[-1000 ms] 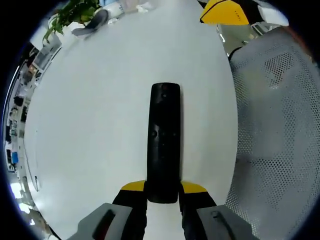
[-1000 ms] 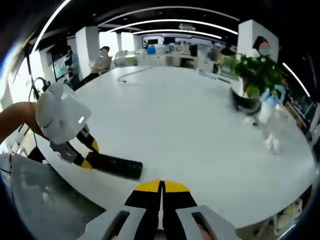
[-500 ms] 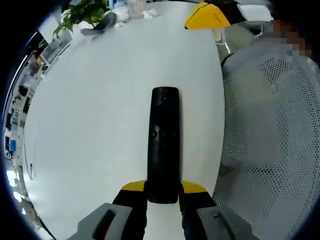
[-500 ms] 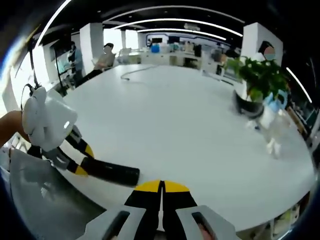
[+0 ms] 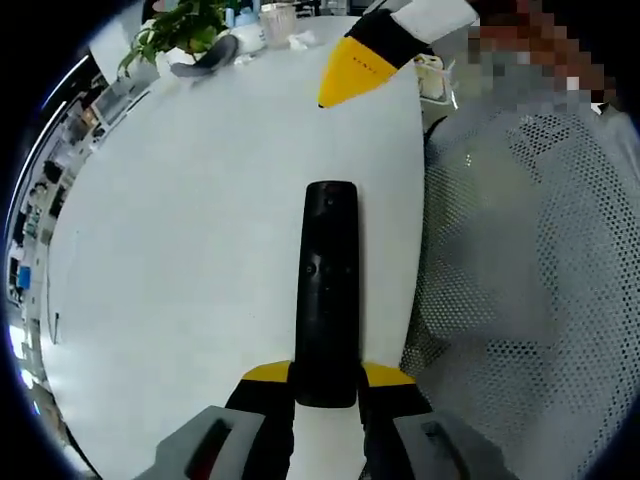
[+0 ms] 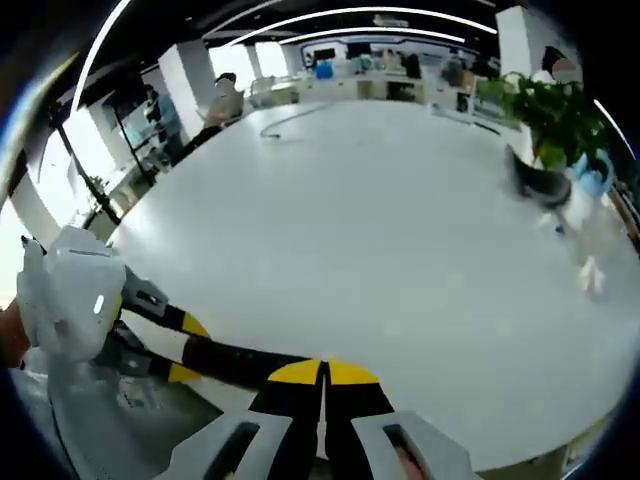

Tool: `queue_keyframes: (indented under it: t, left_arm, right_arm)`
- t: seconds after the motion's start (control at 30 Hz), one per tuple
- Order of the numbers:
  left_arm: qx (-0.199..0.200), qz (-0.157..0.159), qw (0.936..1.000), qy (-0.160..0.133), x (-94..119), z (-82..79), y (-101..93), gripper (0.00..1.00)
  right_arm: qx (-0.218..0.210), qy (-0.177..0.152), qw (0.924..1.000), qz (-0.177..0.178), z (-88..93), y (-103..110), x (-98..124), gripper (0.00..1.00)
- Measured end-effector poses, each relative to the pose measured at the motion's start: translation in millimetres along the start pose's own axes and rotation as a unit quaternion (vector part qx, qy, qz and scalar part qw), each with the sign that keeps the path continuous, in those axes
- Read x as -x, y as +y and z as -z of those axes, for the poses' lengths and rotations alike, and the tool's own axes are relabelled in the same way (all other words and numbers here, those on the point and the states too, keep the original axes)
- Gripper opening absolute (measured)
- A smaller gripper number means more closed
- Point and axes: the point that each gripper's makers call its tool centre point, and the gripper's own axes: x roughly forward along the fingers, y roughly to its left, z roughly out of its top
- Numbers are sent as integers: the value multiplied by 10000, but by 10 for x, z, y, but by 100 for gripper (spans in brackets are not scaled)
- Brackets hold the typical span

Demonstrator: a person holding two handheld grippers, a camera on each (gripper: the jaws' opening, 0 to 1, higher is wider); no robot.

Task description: Press the specified remote control buttons in sequence, fully releasing each button before pressing the next.

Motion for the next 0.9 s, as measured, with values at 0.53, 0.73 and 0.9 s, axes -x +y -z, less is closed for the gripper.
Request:
queue_keyframes:
  t: [0.53, 0.73, 0.9]
  left_arm:
    - [305, -57, 9946, -990, 31, 15, -89, 24]
    - [451, -53, 9857, -1624, 52, 15, -85, 24]
    - [502, -116, 9797, -1938, 52, 14, -126, 24]
  right_arm:
    - [-101, 917, 9952, -330, 332, 125, -306, 0]
    - [-53, 917, 9953, -323, 332, 128, -321, 0]
    - [-551, 883, 9930, -562, 330, 134, -314, 0]
